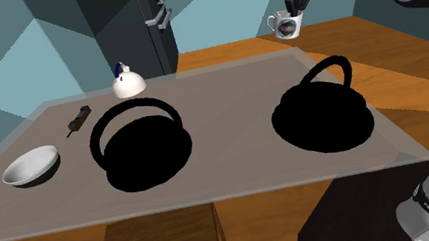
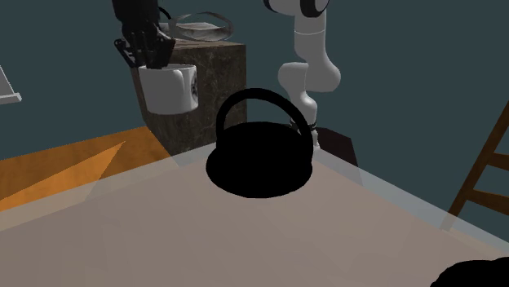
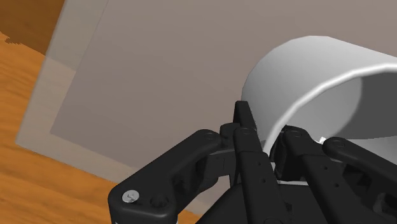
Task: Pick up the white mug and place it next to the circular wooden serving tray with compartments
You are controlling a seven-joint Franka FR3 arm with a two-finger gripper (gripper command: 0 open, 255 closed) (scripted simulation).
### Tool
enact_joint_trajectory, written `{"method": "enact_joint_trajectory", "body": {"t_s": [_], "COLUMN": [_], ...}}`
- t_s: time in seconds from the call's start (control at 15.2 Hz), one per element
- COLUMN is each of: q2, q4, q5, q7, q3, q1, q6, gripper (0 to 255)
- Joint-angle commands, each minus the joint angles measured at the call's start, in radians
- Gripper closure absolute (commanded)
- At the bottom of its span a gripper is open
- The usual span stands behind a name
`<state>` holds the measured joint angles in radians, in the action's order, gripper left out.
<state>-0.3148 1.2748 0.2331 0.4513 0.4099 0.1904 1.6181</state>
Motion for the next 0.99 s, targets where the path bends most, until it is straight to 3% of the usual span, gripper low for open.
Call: {"method": "enact_joint_trajectory", "body": {"t_s": [0.0,0.66,0.92], "q2": [-0.01,-0.098,0.005], "q4": [-0.045,-0.312,-0.162], "q5": [0.004,0.042,-0.009], "q7": [-0.002,-0.014,-0.098], "q3": [0.001,-0.001,-0.017], "q1": [0.007,0.06,-0.046], "q6": [-0.036,-0.217,-0.153], "gripper": [255,255,255]}}
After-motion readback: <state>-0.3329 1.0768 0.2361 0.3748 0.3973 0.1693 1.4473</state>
